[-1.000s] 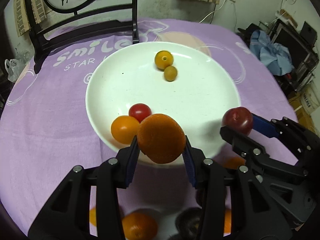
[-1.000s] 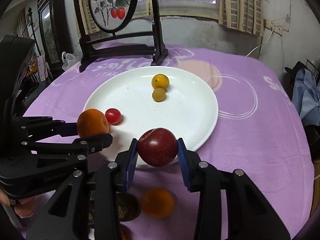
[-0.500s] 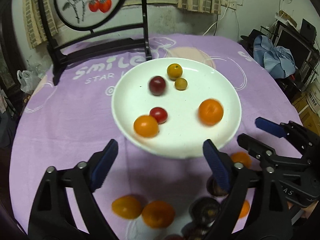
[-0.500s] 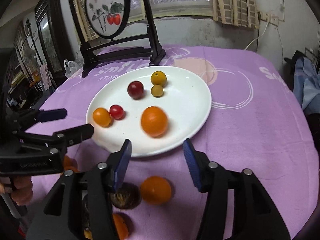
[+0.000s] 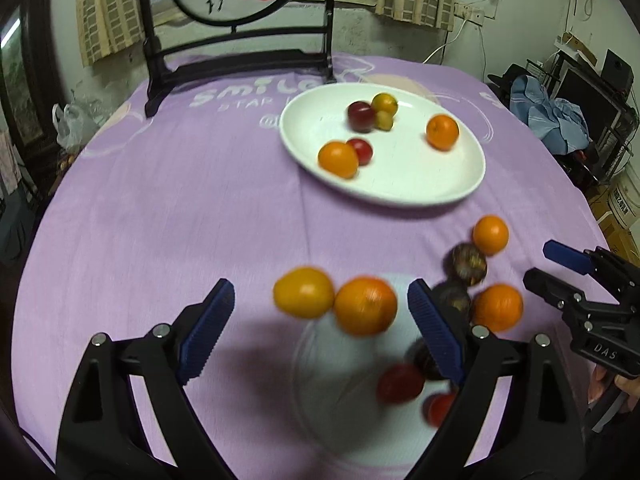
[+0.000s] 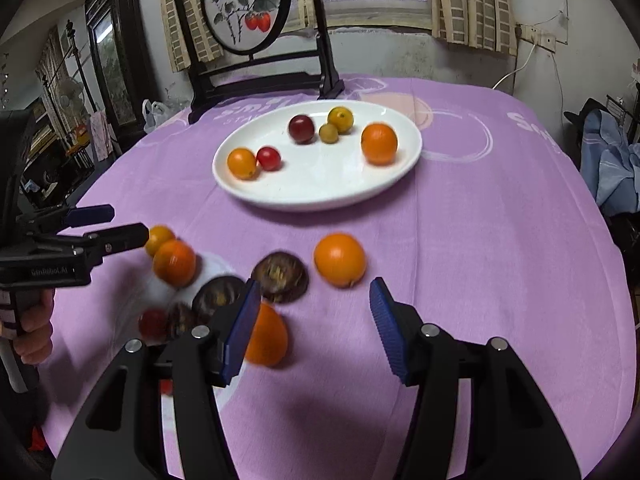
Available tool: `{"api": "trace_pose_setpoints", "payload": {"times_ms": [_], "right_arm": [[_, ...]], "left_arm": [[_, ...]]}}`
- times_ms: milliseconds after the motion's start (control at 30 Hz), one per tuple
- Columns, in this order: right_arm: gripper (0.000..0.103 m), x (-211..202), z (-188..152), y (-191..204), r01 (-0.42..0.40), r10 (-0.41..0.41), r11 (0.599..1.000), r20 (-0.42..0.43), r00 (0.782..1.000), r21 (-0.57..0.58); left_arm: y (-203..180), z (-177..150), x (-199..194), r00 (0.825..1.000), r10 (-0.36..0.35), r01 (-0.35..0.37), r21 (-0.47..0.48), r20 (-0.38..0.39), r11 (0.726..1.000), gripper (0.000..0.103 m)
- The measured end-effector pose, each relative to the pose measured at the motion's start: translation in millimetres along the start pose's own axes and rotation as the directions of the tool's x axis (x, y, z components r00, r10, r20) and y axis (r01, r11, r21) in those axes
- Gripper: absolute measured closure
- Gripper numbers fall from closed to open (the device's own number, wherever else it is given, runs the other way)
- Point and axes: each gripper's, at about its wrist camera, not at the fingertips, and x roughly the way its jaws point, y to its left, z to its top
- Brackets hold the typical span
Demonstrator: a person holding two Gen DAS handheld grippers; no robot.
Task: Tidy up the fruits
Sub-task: 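Grasp a mandarin orange with the right tool while the left tool grasps a small orange fruit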
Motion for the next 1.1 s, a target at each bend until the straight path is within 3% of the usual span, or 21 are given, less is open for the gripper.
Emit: {"api": "trace_pose_setpoints", "payload": {"times_ms": [367, 733, 800, 1100], "right_arm": [[0.046, 2, -30, 23, 0.002, -0.006, 0.998, -0.066, 0.998, -0.059], [0.046, 40, -15, 34, 0.030, -0.043, 0.994, -0.125, 0.991, -0.102], [0.065, 41, -14, 35, 0.015, -0.026, 0.995, -0.104, 0.994, -0.102], [0.065, 24, -19, 23, -0.017, 0.014, 0.998, -0.060, 0.998, -0.061]], "left_arm": [[15, -29, 8, 0.998, -0.055, 0.053, -0.051, -0.026, 0.997, 0.012], [12, -36, 19, 0.998, -0.054, 0.053, -0.019, -0.034, 0.998, 0.012], [11, -36, 21, 0.998, -0.052, 0.051, -0.018, -0.042, 0.999, 0.012], [8, -38, 25, 0.998, -0.052, 0.051, -0.015, -0.048, 0.999, 0.012]]}}
